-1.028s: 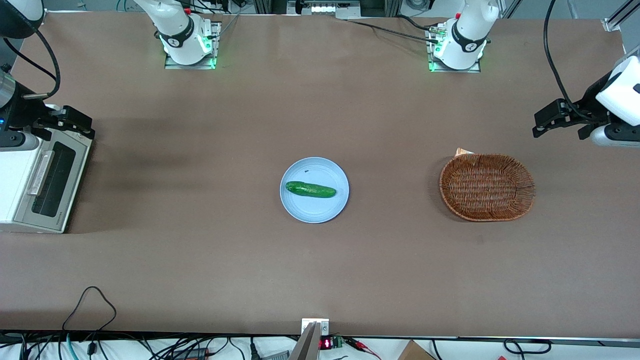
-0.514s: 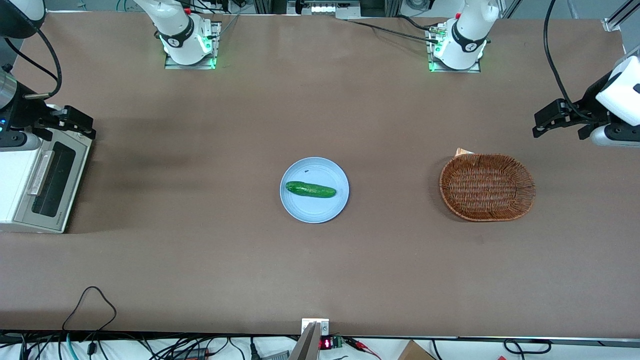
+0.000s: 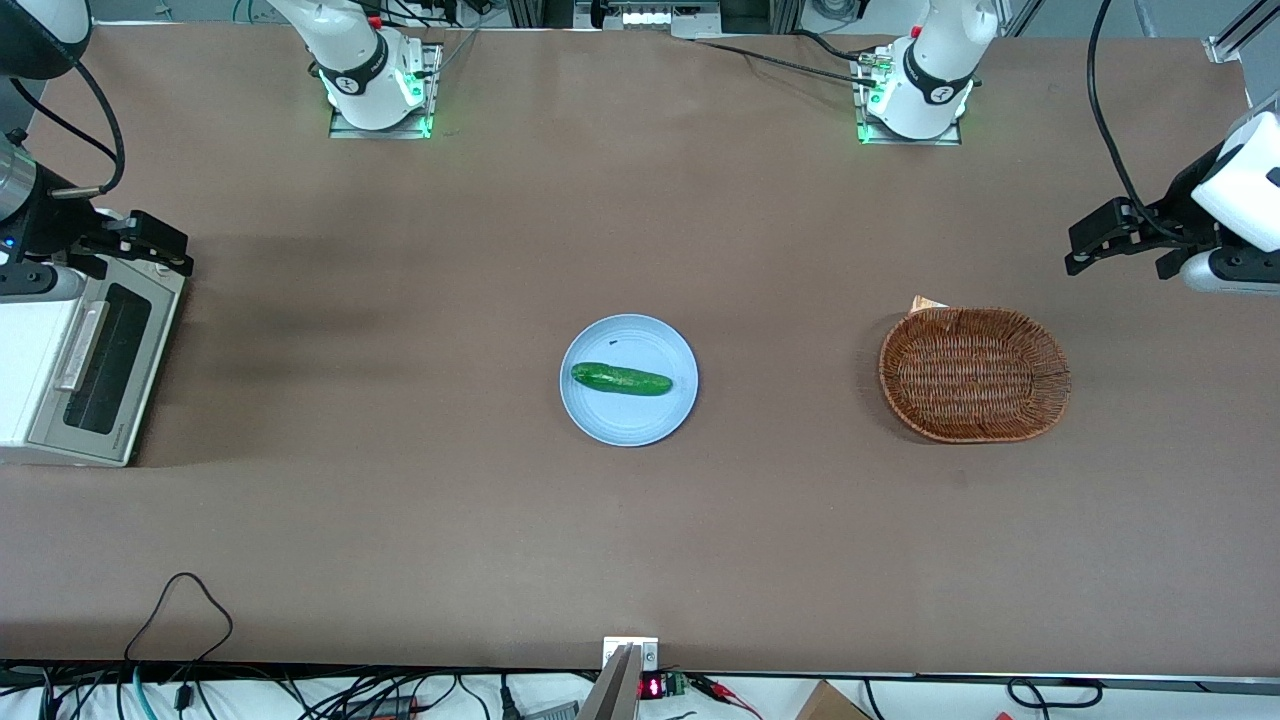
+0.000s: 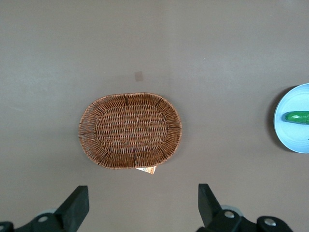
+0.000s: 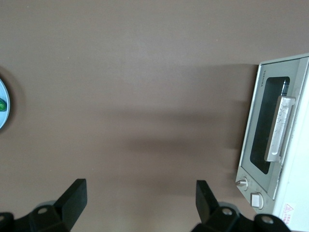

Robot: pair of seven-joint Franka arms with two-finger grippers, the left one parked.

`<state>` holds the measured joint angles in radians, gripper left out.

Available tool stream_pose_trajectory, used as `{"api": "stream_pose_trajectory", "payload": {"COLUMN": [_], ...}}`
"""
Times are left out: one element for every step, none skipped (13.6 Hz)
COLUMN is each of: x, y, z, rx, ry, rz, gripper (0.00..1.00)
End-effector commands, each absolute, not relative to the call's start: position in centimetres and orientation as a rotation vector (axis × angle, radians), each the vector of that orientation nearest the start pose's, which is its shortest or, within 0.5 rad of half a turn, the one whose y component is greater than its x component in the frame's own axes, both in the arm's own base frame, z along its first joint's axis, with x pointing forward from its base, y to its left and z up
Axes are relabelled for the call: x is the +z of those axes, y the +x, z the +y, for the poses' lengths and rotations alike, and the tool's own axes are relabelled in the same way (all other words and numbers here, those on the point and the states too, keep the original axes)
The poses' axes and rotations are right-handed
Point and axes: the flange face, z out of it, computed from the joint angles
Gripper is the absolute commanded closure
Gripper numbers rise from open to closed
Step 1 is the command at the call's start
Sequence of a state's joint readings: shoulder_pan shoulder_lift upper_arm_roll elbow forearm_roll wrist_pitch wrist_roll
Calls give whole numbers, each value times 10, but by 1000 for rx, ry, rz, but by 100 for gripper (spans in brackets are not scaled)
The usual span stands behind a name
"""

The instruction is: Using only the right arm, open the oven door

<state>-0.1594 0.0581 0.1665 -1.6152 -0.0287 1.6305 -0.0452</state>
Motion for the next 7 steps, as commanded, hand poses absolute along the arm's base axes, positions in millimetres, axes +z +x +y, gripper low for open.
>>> {"api": "stream_pose_trajectory", "payload": {"x": [575, 575, 574, 572, 568, 564, 560], "y": [572, 572, 572, 574, 575, 577, 580], "z": [-3, -4, -4, -6, -9, -14, -17], "rx": [82, 83, 80, 85, 91, 100, 113], "ry": [-3169, -3173, -3174, -3174, -3184, -3206, -3230], "rz": [-88, -83, -84, -84, -81, -74, -71], "gripper": [0, 1, 1, 1, 1, 1, 1]}}
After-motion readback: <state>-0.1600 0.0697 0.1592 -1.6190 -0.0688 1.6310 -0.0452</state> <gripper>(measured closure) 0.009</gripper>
